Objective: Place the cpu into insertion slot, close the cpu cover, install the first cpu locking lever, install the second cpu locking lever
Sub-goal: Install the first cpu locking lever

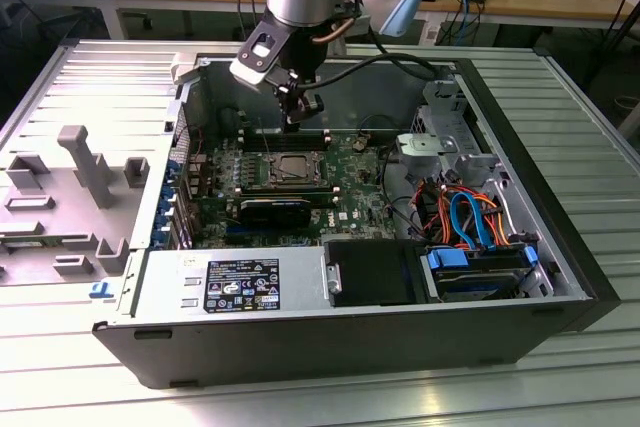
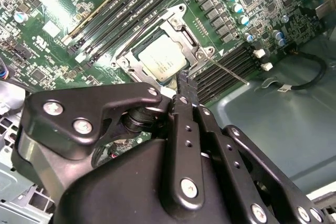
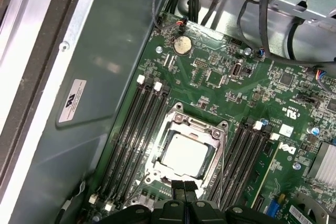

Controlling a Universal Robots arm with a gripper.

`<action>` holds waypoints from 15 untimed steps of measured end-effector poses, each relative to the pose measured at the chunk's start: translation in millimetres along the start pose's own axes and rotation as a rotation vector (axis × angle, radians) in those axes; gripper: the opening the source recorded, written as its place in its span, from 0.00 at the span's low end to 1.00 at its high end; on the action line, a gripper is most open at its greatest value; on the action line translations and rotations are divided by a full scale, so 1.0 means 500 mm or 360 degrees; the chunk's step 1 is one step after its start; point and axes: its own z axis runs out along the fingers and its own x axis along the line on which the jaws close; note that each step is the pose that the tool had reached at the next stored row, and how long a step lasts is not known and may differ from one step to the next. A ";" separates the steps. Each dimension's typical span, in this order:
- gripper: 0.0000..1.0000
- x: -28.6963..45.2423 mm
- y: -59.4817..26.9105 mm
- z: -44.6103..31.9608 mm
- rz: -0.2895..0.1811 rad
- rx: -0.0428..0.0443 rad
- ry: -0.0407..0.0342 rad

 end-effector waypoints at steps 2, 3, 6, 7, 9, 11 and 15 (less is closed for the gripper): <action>0.11 0.000 0.000 0.000 -0.0022 0.0001 -0.0001; 0.11 0.000 0.000 0.000 -0.0029 0.0002 -0.0001; 0.11 0.000 0.000 0.000 -0.0060 0.0003 -0.0002; 0.11 0.000 0.000 0.000 -0.0074 0.0004 -0.0003; 0.11 0.000 0.000 0.000 -0.0090 0.0005 -0.0003; 0.11 0.000 0.000 0.000 -0.0097 0.0005 -0.0004; 0.11 0.000 0.000 0.000 -0.0100 0.0005 -0.0004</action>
